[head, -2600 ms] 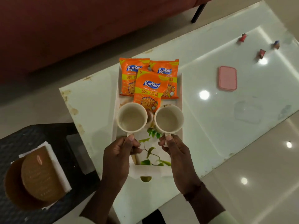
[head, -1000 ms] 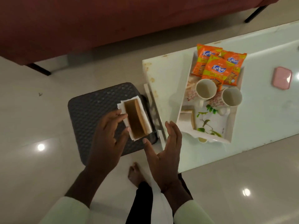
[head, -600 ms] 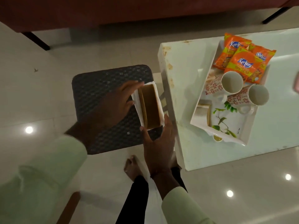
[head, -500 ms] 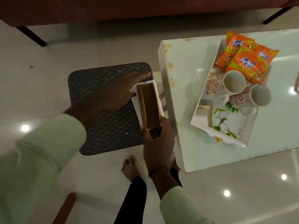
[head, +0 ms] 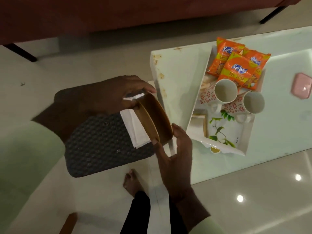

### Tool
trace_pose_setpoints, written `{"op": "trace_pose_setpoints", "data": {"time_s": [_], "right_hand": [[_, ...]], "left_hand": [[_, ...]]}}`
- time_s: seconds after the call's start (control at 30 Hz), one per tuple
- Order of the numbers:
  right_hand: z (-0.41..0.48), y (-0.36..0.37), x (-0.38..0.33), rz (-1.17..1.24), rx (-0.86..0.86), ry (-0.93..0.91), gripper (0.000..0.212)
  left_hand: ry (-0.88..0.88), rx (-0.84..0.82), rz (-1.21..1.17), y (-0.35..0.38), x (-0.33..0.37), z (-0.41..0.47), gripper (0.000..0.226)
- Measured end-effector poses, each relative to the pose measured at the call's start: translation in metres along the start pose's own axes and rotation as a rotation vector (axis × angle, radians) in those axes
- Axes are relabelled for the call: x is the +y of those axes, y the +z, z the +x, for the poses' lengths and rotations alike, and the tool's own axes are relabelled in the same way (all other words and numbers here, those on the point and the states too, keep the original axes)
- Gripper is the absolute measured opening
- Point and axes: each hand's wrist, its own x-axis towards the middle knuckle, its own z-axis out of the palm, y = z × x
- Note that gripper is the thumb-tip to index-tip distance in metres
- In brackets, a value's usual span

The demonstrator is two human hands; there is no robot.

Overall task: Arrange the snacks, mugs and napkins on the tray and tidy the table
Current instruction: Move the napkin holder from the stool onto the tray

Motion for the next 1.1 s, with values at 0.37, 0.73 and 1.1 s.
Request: {"op": "trace_pose_setpoints", "data": {"time_s": [0.37, 0.73, 1.1], "right_hand": [[0.071, -0.157, 0.076, 0.139, -0.173, 0.003, 0.047], [0.098, -0.193, 0.182, 0.009, -0.259, -0.005, 0.049], [0.113, -0.179, 0.217, -0.208, -0.249, 0.000, 0.055]], "left_hand": [[0.047, 0.056, -0.188, 0.127, 0.080, 0.063, 0.072], [-0.098, 0.307, -0.173, 0.195, 0.101, 0.121, 0.056], [-0.146, 0.398, -0.100, 0.229, 0.110, 0.134, 0.057]]}}
